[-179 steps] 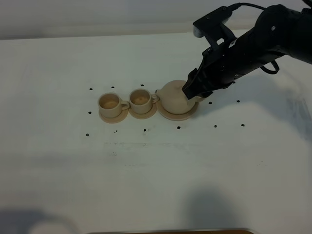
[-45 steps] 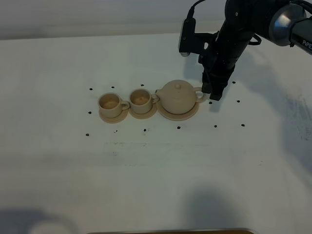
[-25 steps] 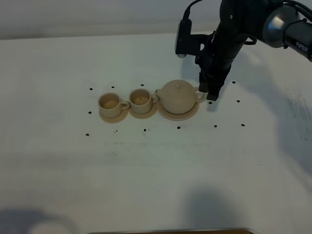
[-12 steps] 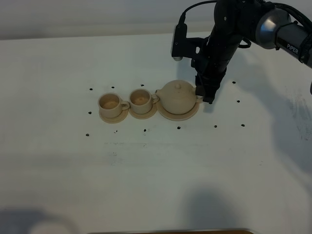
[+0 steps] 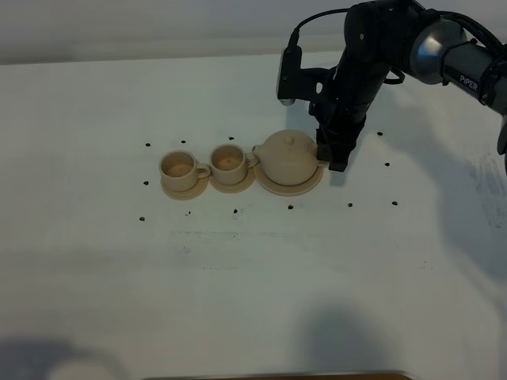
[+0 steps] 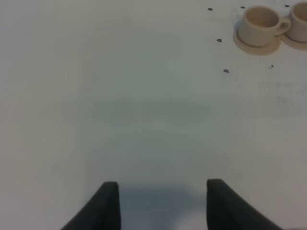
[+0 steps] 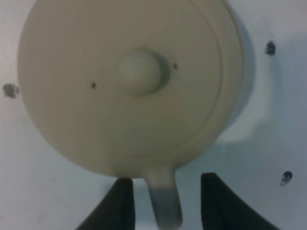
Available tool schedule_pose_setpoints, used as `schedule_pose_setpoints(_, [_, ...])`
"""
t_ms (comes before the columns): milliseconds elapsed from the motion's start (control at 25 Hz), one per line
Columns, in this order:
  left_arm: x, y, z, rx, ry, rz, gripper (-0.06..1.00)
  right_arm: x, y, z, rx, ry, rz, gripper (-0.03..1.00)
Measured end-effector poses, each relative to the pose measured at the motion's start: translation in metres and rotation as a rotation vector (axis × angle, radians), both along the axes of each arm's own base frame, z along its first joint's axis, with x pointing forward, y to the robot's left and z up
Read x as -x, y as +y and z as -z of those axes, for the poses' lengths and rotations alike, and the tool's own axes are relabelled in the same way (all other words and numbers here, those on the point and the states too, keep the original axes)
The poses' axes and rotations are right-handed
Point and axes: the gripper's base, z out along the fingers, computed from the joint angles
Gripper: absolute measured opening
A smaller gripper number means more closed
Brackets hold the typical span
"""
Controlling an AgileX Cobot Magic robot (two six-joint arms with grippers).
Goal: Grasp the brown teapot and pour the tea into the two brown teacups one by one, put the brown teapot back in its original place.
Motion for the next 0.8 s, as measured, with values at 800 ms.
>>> schedule_pose_setpoints(800, [0.0000,0.0000,0.0000,0.000,0.000,0.000,0.48,-0.0001,0.0024,0.0045,0.010,0.008,-0.029,0.13])
